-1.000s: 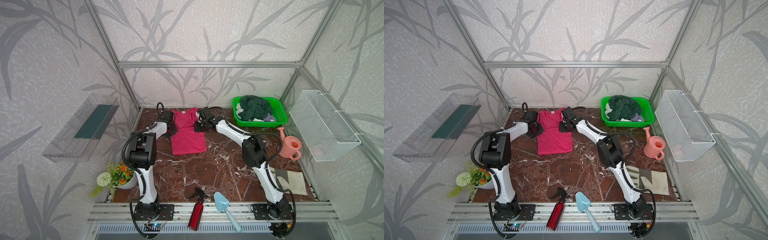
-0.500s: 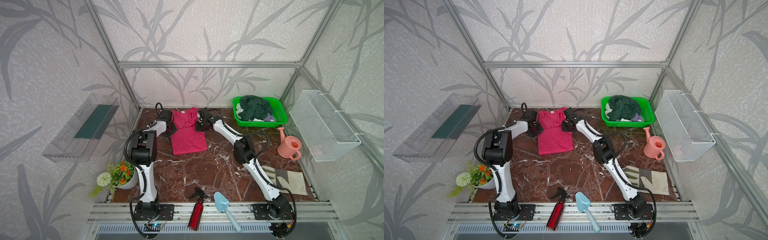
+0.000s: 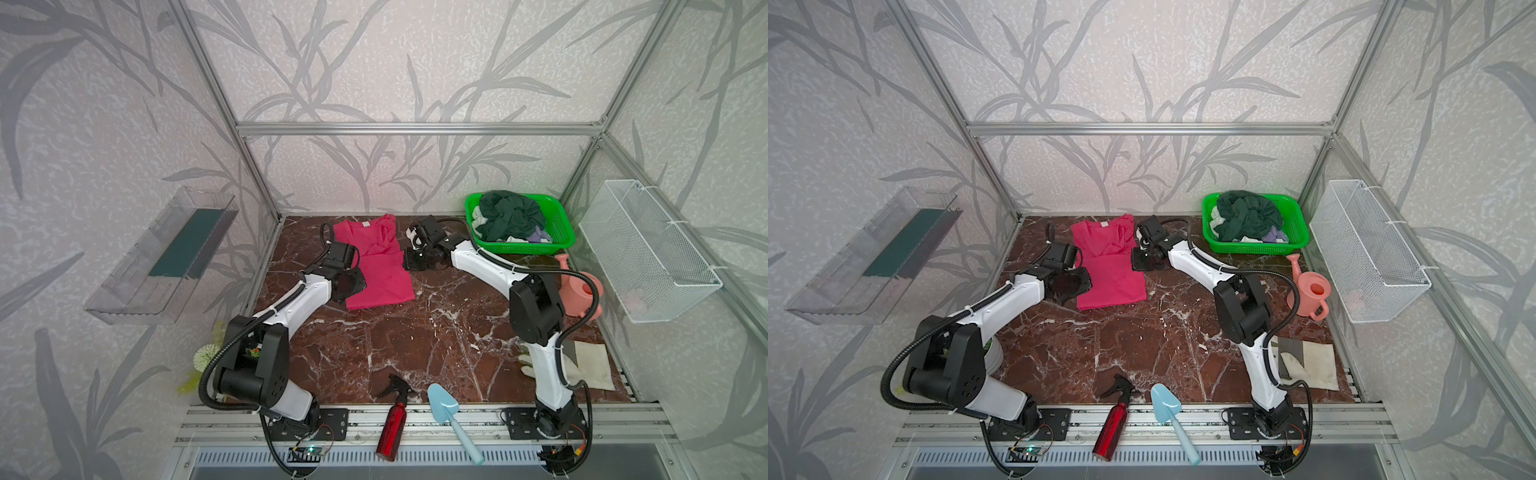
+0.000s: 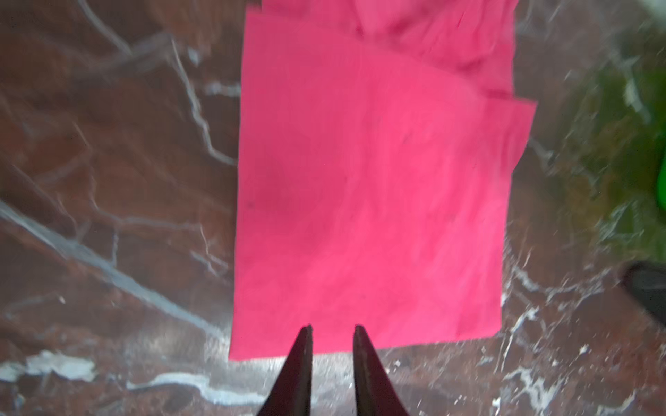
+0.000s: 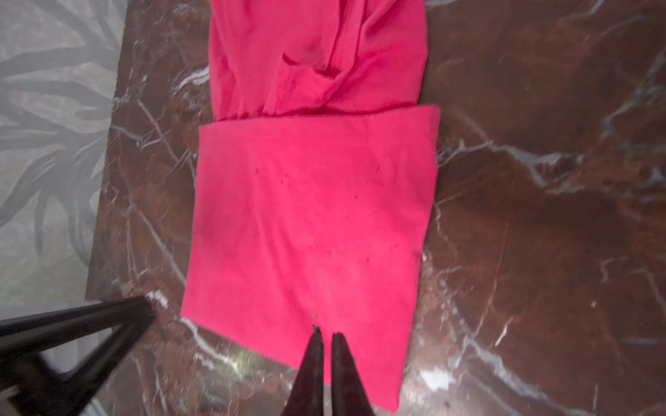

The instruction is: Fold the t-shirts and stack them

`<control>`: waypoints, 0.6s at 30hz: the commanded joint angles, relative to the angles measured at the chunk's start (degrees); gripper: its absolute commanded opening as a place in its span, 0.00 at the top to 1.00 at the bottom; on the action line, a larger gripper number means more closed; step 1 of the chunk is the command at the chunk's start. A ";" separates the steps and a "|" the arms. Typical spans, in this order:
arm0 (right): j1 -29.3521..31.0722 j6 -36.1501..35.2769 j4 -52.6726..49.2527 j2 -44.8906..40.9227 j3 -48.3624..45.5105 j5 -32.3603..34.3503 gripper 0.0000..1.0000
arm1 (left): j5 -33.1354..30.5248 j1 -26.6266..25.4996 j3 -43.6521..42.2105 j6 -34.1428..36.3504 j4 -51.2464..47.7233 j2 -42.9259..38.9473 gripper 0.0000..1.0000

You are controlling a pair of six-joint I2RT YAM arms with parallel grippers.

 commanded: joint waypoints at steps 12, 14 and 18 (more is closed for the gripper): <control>2.16 5.86 9.59 2.11 -16.02 -0.82 0.91 | -4.02 0.33 -6.82 -3.32 0.10 5.77 0.79; 2.05 5.85 9.20 1.25 -17.49 -0.63 0.91 | -3.31 0.11 -7.50 -3.16 -0.22 3.75 0.79; 2.03 5.85 9.10 0.66 -18.86 -0.89 0.91 | -4.05 -0.28 -5.75 -2.52 -3.69 -1.67 0.79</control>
